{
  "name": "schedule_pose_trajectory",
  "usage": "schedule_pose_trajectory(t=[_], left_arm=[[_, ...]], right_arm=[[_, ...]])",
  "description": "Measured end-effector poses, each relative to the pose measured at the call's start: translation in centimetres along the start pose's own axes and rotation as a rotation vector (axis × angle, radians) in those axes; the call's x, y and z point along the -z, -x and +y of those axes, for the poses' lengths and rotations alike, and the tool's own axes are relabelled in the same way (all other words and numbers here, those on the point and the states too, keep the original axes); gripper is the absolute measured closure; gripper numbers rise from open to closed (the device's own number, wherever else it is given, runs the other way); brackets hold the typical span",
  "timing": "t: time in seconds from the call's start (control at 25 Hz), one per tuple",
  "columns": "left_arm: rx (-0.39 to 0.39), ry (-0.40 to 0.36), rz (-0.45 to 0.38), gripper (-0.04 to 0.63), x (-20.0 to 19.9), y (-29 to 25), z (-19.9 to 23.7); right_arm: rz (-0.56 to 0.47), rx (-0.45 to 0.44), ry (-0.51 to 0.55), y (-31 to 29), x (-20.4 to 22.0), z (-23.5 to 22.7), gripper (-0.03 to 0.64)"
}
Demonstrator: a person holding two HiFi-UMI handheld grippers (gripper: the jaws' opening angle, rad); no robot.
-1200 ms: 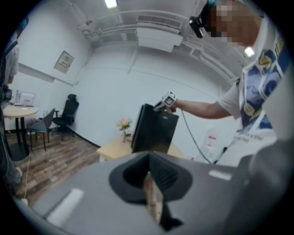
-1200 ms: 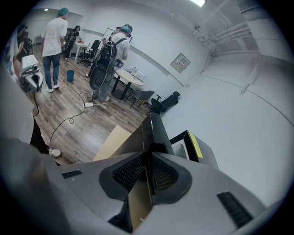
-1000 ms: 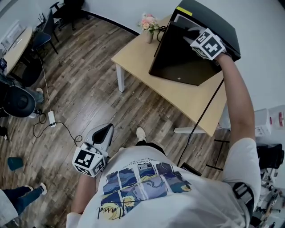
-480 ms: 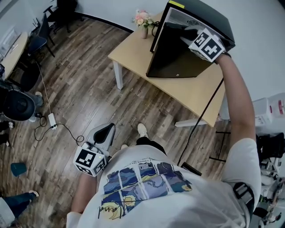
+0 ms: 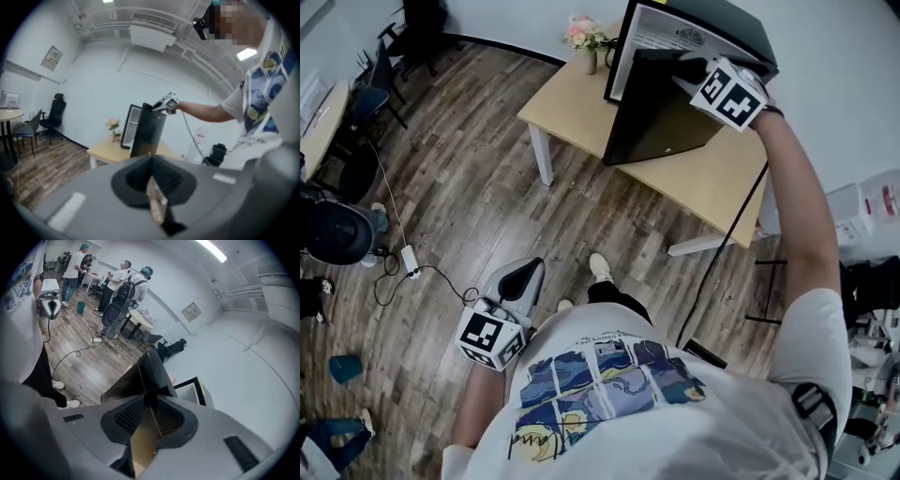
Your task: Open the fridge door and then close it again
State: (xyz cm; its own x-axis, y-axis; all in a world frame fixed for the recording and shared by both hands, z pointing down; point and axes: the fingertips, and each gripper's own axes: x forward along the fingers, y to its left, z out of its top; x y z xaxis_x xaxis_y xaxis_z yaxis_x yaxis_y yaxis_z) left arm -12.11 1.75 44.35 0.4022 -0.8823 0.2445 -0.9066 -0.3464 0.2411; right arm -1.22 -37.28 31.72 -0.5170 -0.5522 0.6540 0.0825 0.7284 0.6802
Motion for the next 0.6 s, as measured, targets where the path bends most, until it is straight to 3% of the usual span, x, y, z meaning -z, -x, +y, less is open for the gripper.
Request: schedule_pose_trajectory(t=[0.6], left_arm=[[0.083,-0.016,-0.006,0.588,0.5,0.4,-2.9]], right_arm=[[0.024,0.018,0.068,4.8,1.5,3.6,0.544]])
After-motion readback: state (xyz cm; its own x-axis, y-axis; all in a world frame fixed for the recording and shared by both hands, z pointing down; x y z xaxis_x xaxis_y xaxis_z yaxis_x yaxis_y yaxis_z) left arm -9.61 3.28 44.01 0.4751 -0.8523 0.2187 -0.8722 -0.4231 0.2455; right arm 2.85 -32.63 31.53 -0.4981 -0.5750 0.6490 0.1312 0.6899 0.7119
